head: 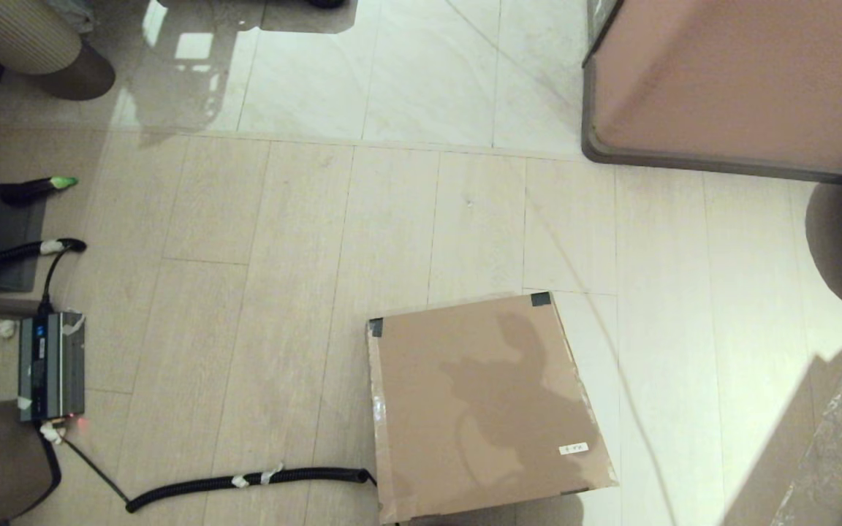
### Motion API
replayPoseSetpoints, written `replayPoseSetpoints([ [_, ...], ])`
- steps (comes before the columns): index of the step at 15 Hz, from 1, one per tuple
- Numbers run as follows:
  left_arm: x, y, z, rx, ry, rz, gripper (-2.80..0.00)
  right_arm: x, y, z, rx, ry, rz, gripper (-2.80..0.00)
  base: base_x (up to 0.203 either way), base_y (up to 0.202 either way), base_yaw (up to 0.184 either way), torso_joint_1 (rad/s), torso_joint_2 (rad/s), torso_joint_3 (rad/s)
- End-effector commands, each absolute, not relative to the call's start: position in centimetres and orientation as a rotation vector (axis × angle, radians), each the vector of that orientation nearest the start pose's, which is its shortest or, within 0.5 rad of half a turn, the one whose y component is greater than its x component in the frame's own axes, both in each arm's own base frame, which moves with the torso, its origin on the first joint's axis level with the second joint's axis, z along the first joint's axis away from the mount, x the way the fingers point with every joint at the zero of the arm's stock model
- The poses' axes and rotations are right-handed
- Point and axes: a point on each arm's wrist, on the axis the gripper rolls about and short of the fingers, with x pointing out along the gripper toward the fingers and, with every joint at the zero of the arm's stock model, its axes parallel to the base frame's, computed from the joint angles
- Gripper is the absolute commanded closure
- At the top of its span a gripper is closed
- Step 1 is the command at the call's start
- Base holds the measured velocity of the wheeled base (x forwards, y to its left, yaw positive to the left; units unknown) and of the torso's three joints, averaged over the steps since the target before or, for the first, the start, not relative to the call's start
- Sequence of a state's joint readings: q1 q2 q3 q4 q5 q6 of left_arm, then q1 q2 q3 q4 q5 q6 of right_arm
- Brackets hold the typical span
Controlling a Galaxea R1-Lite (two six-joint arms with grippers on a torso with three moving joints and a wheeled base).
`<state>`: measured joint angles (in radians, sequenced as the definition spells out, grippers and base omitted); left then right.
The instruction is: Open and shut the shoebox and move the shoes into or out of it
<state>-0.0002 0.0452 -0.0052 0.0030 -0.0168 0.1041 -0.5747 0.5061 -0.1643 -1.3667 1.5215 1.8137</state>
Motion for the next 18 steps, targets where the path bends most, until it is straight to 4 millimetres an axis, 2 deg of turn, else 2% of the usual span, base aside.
replayPoseSetpoints([
  [1, -2.3, 0.0, 7.6, 0.013, -0.004, -0.007, 0.00, -1.5, 3.7, 22.2, 0.749, 0.358, 0.936, 0.00, 0.000, 0.000, 0.000, 0.000, 0.00, 0.000],
  [6, -2.3, 0.0, 7.6, 0.005, -0.005, -0.005, 0.00, -2.7, 4.4, 21.8, 0.695, 0.330, 0.947, 0.00, 0.000, 0.000, 0.000, 0.000, 0.00, 0.000],
  [18, -2.3, 0.0, 7.6, 0.005, -0.005, -0.005, 0.00, -2.8, 4.5, 21.7, 0.692, 0.328, 0.946, 0.00, 0.000, 0.000, 0.000, 0.000, 0.00, 0.000],
])
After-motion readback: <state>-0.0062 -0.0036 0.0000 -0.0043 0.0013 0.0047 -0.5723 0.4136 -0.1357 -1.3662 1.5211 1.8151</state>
